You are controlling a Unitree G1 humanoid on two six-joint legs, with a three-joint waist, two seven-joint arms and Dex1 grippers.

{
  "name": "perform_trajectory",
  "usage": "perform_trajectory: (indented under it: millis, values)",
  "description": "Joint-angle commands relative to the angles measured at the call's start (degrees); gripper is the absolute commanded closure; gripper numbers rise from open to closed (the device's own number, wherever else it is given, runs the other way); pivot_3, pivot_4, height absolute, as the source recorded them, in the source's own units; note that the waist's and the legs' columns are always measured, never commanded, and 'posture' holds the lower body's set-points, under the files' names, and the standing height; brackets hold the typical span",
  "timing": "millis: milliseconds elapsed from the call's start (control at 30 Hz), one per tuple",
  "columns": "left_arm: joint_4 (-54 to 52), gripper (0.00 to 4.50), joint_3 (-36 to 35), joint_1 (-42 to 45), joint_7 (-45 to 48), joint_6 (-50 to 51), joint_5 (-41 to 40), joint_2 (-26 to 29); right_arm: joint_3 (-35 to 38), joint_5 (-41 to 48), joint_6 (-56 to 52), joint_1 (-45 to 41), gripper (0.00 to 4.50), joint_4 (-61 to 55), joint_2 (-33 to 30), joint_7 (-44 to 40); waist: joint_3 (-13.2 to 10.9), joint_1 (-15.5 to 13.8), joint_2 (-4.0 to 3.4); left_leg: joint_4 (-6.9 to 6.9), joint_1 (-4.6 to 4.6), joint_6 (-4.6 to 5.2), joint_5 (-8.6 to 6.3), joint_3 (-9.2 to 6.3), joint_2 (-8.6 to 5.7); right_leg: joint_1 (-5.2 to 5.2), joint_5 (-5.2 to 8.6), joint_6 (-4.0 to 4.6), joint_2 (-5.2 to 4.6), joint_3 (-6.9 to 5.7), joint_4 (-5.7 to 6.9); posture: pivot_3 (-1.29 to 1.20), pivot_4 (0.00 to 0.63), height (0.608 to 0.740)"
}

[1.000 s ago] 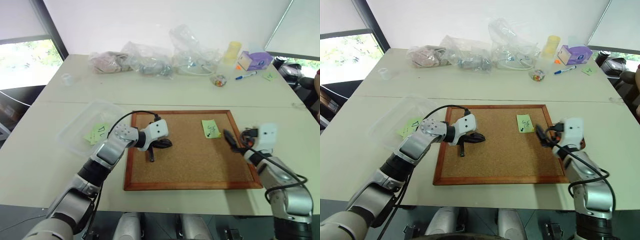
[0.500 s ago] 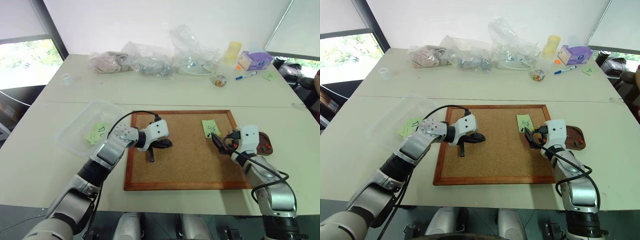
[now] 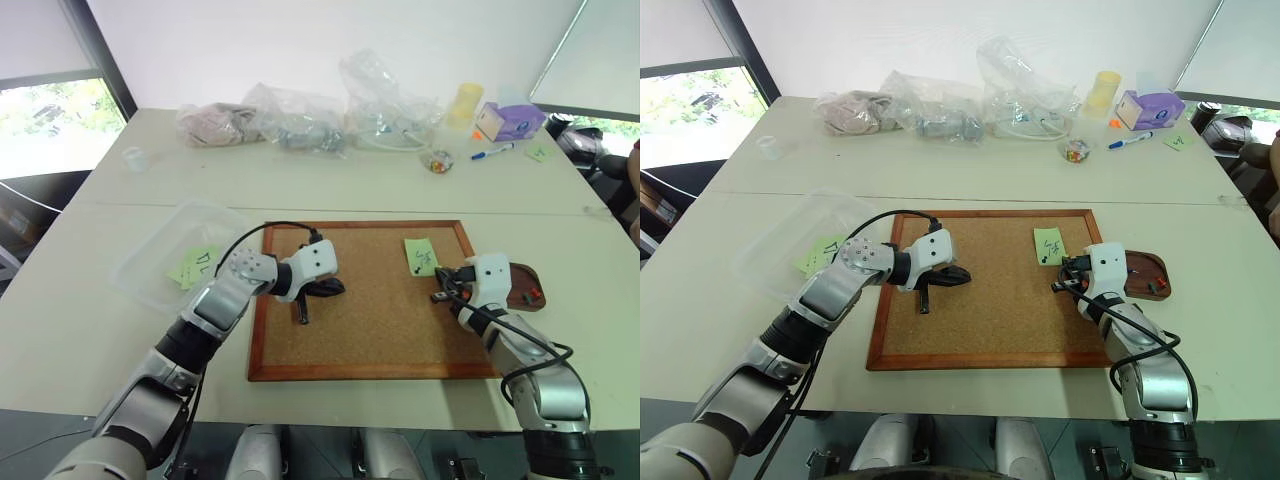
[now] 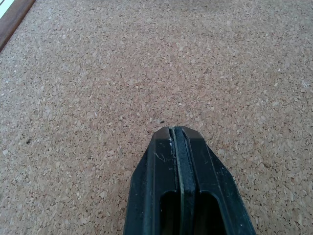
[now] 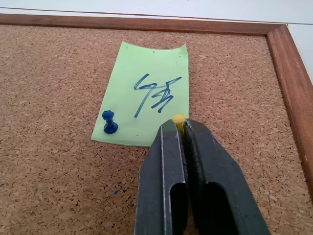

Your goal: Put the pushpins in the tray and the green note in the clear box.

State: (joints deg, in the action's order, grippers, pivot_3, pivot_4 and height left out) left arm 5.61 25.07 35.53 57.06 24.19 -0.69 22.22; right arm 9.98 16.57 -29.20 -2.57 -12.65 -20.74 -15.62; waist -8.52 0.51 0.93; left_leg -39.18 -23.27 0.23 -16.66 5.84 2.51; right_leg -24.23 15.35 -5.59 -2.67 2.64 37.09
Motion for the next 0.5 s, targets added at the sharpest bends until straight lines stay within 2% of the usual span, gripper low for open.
perform_trajectory:
  millis: [33,300,500]
  values:
    - [1.49,4.5,1.51,-0.84,-0.4,0.57,1.49,-0.23,2.13,0.26,1.84,0.98,4.48,-1.95,0.83,0.88,0.0,-0.05,0.0,0.0,0.0,0.0,0.0,0.0,0.0,0.0,0.0,0.0,0.0,0.0,0.0,0.0,0.15,0.737]
    - [1.48,4.5,1.77,-0.99,-0.1,0.82,1.56,-0.26,4.54,-1.16,10.04,1.07,4.48,-2.44,2.64,3.91,-0.01,-0.2,-0.02,0.0,-0.03,0.01,-0.01,0.01,-0.01,-0.02,0.0,0.0,-0.01,0.0,-0.01,0.0,0.15,0.737]
    - [1.51,4.5,1.92,-0.97,0.03,0.98,1.59,-0.29,5.38,-0.21,12.23,0.79,4.48,-2.81,3.36,4.65,-0.01,-0.02,-0.01,0.0,-0.03,0.01,-0.01,0.0,-0.01,-0.03,0.0,-0.01,0.0,-0.01,0.0,0.0,0.15,0.737]
